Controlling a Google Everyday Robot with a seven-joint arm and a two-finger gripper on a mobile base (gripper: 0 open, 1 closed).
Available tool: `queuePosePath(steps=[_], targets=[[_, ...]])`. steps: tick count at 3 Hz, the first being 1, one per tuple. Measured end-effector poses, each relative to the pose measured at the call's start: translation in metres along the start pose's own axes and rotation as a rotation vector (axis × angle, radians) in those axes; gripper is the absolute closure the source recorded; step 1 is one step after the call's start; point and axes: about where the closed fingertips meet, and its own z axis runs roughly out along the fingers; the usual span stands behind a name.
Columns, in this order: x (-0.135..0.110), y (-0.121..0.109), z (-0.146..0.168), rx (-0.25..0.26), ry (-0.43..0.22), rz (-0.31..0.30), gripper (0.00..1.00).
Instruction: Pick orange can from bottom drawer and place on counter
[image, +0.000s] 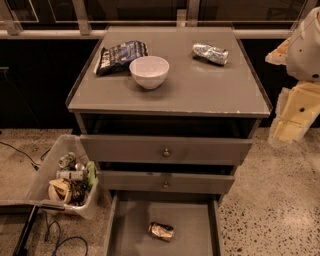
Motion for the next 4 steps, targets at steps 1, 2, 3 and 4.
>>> queuePosePath(steps=[1,2,3,4], targets=[[-0.001,0.001,0.0,0.001,-0.001,-0.004,0.0],[-0.002,0.015,0.023,-0.045,-0.017,-0.01,0.0],[0.005,0.036,0.061,-0.083,-0.076,0.004,0.0],[0.017,0.055,0.104,-0.076,-0.142,0.035,0.0]])
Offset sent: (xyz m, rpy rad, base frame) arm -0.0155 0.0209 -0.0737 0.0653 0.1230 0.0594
